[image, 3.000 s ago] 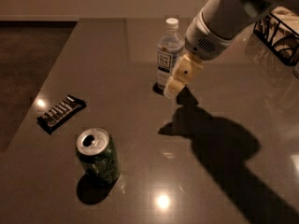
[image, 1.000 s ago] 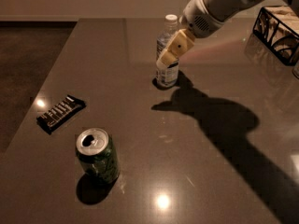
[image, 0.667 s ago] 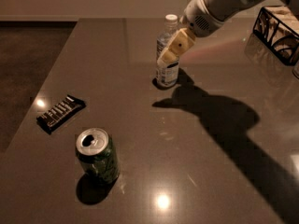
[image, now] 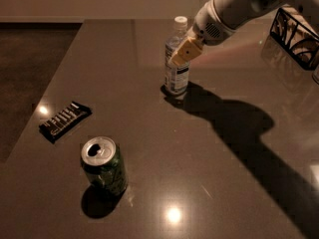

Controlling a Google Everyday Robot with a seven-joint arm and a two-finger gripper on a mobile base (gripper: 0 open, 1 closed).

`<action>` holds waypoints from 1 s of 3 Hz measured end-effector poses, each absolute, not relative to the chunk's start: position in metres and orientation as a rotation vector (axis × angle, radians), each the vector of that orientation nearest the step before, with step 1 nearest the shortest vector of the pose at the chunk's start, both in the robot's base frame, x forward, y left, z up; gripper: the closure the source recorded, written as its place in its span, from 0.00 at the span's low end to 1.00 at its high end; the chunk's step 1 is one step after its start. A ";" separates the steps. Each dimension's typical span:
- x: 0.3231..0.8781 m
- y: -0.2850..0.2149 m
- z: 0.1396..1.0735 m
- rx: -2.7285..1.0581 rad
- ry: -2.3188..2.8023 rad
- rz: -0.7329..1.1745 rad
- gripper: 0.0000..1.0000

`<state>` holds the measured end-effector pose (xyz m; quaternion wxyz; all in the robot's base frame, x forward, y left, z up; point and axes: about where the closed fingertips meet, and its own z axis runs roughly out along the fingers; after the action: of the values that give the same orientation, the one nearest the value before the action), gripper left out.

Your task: Knock blue plastic bottle over

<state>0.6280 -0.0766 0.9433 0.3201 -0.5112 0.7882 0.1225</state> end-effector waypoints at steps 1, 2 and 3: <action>0.625 -0.069 0.938 -1.343 2.074 0.350 0.64; 0.597 -0.069 0.965 -1.396 2.062 0.308 0.96; 0.569 -0.080 0.992 -1.486 2.104 0.219 1.00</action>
Offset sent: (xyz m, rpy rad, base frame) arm -0.0555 0.0050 0.0412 -0.0530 -0.0106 0.0608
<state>0.5694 -0.0800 0.9915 0.2746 -0.5526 0.7827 0.0816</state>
